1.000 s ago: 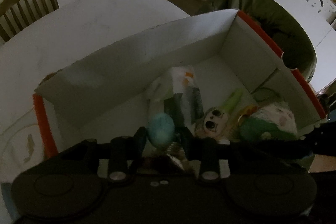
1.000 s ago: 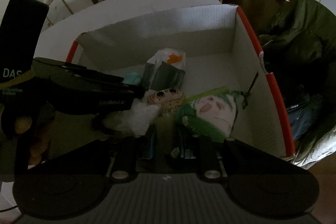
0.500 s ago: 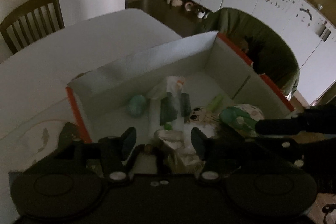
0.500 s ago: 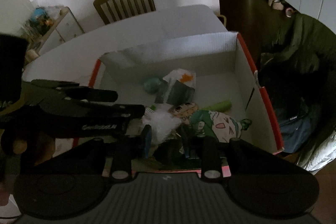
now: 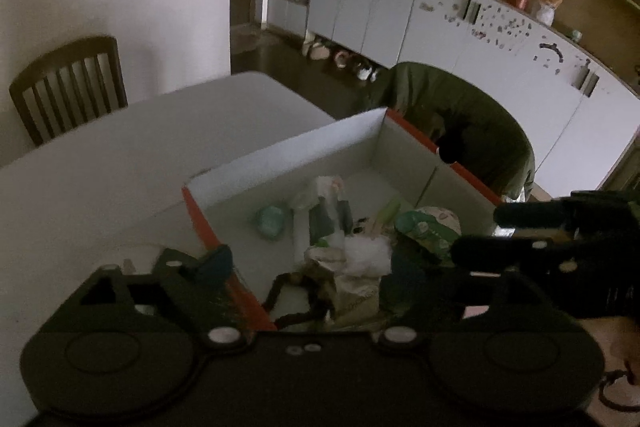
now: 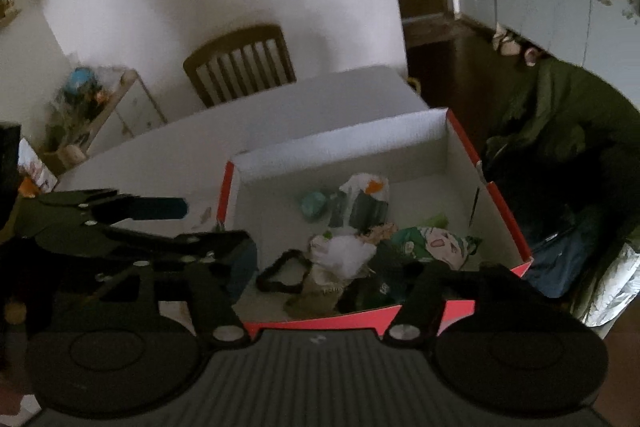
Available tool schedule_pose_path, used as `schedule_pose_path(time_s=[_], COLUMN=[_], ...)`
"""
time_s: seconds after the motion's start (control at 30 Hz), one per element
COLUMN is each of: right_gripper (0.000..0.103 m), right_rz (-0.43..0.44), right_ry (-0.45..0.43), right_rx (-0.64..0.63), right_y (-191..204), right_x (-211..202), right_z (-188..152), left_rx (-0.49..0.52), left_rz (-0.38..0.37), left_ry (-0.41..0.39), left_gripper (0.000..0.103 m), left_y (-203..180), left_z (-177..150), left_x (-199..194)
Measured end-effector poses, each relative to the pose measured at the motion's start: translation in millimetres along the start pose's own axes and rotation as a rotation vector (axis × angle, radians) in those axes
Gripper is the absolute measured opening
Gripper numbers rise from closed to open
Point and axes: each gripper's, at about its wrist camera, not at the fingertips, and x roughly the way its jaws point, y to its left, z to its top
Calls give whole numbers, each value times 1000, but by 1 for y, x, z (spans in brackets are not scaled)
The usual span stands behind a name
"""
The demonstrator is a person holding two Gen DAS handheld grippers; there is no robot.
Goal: Organize objects
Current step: 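Lift both tools up and away from the shoebox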
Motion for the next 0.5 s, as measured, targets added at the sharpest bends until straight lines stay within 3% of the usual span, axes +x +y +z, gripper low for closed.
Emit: schedule_pose_path(time_s=[0.23,0.5], right_gripper=[77,84], right_rz=[-17,-34], right_ry=[-66,-136], right_rx=[30,58], right_y=[14,24], right_x=[-19,-35], right_z=[-6,-11], left_rx=[21,48], left_rz=[-39,-38], left_ry=[-39,-61], left_gripper=[102,102], left_y=[8,16], left_z=[-5,-10], left_x=[-19,-31])
